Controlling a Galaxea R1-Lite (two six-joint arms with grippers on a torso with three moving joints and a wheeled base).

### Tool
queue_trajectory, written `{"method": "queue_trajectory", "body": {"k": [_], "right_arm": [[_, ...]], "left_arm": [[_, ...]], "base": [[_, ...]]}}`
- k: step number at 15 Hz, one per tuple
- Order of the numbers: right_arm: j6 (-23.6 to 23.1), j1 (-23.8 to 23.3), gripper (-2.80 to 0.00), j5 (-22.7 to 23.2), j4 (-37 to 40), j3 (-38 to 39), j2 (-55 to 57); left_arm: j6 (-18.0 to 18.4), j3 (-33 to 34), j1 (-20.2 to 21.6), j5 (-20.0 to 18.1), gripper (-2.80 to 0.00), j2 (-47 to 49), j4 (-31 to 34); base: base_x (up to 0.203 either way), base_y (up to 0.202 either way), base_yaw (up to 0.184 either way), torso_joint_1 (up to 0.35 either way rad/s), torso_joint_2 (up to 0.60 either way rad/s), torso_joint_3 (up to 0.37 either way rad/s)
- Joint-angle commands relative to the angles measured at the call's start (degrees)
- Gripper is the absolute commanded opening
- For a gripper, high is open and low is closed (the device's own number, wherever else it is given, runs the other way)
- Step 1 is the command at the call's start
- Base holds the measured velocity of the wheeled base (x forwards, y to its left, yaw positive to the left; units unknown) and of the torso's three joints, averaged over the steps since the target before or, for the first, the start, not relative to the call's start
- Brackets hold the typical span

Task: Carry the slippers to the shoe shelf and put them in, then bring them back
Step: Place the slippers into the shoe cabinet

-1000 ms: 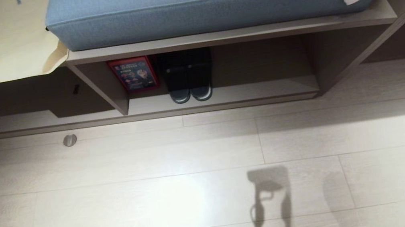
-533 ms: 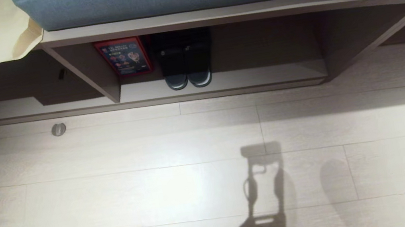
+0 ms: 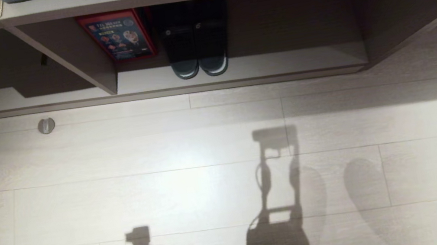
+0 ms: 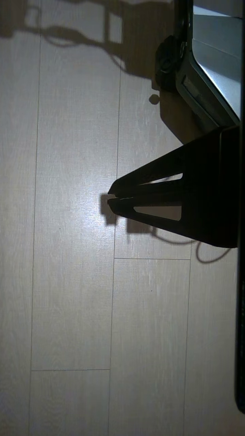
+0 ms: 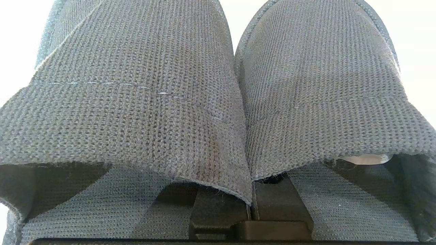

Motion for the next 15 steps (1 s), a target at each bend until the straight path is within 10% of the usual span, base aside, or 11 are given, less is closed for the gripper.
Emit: {"method": "queue_trajectory", "body": {"k": [1,15], "right_arm": [[0.0,0.0,-2.8,0.0,0.0,0.1,-0.1],[-0.2,0.0,-2.8,0.2,0.0,0.1,0.0]], "left_arm": [[0.0,0.1,0.0,0.0,-2.8,0.0,0.0],[0.0,0.1,0.0,0.0,-2.8,0.0,0.0]], "base": [[0.0,0.0,0.0,0.002,0.0,-0.205],[0.0,0.0,0.0,0.003,0.0,-0.196]]}}
